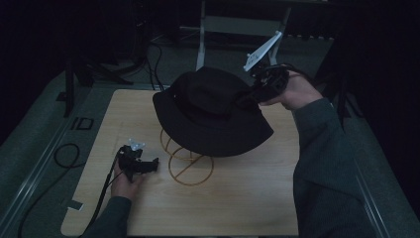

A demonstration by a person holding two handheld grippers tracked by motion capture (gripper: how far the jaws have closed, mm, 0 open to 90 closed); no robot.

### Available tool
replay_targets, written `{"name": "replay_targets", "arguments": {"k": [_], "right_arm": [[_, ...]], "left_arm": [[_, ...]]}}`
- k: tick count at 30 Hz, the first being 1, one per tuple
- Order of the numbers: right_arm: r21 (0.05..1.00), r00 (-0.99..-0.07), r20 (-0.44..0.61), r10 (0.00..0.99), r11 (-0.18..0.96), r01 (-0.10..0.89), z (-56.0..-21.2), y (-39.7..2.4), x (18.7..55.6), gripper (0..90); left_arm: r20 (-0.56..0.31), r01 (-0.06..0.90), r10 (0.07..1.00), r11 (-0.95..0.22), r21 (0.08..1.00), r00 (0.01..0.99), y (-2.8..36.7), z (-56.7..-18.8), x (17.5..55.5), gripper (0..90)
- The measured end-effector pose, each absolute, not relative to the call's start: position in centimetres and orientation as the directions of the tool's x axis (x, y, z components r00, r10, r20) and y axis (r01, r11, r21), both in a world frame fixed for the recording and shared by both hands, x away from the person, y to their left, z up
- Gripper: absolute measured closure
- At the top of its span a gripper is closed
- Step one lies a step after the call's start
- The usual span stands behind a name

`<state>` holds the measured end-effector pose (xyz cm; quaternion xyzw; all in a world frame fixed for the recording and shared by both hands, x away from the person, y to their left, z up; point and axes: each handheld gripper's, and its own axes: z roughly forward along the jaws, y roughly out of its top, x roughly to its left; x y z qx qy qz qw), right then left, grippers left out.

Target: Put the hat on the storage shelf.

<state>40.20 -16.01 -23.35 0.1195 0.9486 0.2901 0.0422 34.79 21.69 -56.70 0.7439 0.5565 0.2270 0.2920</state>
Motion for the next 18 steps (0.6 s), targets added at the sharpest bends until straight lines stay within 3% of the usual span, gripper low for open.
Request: {"name": "replay_targets", "arguments": {"k": [18], "right_arm": [[0.526,-0.979,0.008,0.203,0.832,0.176,-25.0,-12.8,40.3,84.8]], "left_arm": [[0.012,0.697,0.96,-0.21,0.686,0.278,21.7,-56.7,34.8,1.5]]}}
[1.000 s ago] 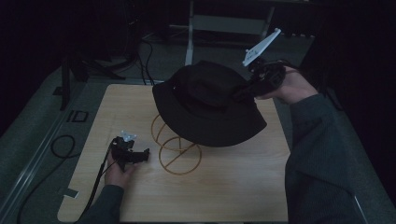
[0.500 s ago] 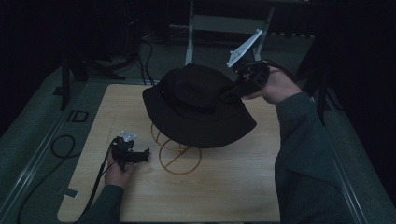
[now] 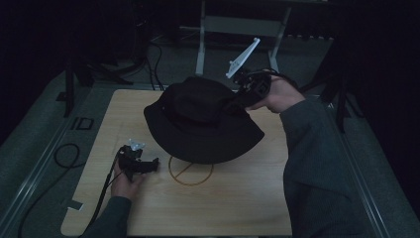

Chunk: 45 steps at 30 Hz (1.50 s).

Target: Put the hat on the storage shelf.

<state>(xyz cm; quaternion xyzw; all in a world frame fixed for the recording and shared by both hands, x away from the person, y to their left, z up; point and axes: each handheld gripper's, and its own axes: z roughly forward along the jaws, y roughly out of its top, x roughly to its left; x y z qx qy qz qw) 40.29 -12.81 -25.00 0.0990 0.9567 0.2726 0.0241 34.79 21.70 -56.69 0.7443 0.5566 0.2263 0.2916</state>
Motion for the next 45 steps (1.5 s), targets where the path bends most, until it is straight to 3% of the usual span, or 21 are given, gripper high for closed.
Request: {"name": "replay_targets", "arguments": {"k": [29,40,45], "right_arm": [[0.475,-0.989,0.032,0.141,0.869,0.139,-27.4,-8.7,39.9,80.3],[0.462,-0.985,0.036,0.167,0.872,0.164,-28.0,-8.1,40.3,73.7],[0.452,-0.984,0.035,0.177,0.875,0.173,-27.9,-8.3,40.3,63.5]], "left_arm": [[0.012,0.696,0.96,-0.21,0.686,0.278,21.7,-56.7,34.8,1.5],[0.015,0.693,0.959,-0.214,0.688,0.282,21.7,-56.7,34.8,1.5],[0.015,0.693,0.959,-0.214,0.688,0.281,21.7,-56.7,34.8,1.5]]}}
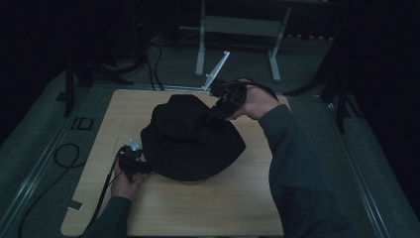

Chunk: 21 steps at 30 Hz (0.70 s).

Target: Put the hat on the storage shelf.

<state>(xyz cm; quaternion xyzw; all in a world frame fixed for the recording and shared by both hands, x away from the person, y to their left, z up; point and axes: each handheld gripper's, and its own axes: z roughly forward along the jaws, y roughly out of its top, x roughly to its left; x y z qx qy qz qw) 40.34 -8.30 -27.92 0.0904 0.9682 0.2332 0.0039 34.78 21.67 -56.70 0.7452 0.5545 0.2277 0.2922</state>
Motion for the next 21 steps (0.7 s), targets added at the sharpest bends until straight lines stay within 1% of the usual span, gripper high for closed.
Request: {"name": "replay_targets", "arguments": {"k": [6,8,10,16,17,18,21], "right_arm": [[0.436,-0.978,0.04,0.202,0.878,0.199,-28.3,-8.4,40.4,49.1],[0.434,-0.974,0.045,0.221,0.874,0.218,-28.5,-8.6,40.6,46.1],[0.428,-0.969,0.046,0.241,0.872,0.237,-28.7,-8.7,40.7,40.8],[0.436,-0.959,0.058,0.277,0.857,0.274,-28.7,-9.3,40.7,33.0],[0.436,-0.959,0.058,0.277,0.857,0.274,-28.7,-9.3,40.7,33.0],[0.435,-0.952,0.059,0.3,0.851,0.295,-28.6,-9.6,40.7,30.3],[0.447,-0.948,0.056,0.315,0.841,0.306,-28.6,-10.0,40.6,28.7]], "left_arm": [[0.015,0.694,0.959,-0.215,0.688,0.282,21.7,-56.7,34.8,1.5],[0.015,0.694,0.959,-0.214,0.688,0.282,21.7,-56.7,34.8,1.5],[0.015,0.694,0.959,-0.214,0.688,0.282,21.7,-56.7,34.8,1.5],[0.015,0.694,0.959,-0.214,0.688,0.281,21.7,-56.7,34.8,1.5],[0.015,0.694,0.959,-0.214,0.688,0.281,21.7,-56.7,34.8,1.5],[0.015,0.694,0.959,-0.214,0.688,0.282,21.7,-56.7,34.8,1.5],[0.015,0.694,0.959,-0.214,0.688,0.281,21.7,-56.7,34.8,1.5]]}}
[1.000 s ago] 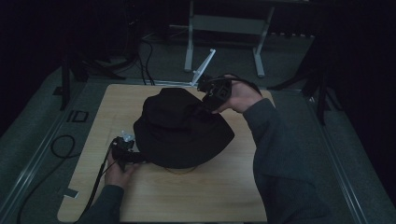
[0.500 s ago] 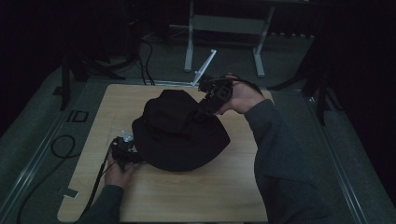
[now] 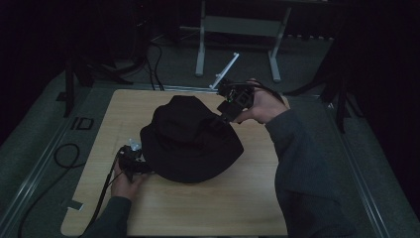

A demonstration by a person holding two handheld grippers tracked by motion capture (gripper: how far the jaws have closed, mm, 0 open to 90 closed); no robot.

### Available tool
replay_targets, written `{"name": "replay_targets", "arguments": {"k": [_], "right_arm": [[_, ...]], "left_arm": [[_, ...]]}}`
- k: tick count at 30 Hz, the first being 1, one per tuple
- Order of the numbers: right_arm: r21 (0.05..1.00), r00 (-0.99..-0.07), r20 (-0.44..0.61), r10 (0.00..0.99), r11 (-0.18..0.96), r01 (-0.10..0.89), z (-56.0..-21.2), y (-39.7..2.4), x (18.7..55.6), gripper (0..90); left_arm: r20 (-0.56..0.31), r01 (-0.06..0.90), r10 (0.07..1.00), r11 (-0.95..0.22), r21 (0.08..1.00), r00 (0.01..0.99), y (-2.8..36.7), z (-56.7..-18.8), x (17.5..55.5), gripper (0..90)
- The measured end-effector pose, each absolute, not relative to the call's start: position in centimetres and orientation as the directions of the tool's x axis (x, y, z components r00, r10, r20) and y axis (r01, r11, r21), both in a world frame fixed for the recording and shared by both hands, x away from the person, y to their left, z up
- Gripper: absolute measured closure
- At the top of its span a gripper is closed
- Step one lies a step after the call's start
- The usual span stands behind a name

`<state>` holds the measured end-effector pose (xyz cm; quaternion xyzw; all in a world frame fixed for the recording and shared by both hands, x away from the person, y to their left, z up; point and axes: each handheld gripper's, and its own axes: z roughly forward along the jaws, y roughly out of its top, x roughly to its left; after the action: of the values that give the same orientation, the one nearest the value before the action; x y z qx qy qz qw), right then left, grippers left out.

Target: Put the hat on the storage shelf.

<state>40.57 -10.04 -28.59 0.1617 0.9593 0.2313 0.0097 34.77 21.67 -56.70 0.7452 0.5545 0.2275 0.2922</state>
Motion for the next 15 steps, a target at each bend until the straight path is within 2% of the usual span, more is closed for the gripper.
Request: {"name": "replay_targets", "arguments": {"k": [15], "right_arm": [[0.508,-0.928,0.008,0.373,0.798,0.325,-29.2,-13.3,39.4,28.2]], "left_arm": [[0.009,0.691,0.961,-0.204,0.693,0.275,21.6,-56.7,34.8,1.5]]}}
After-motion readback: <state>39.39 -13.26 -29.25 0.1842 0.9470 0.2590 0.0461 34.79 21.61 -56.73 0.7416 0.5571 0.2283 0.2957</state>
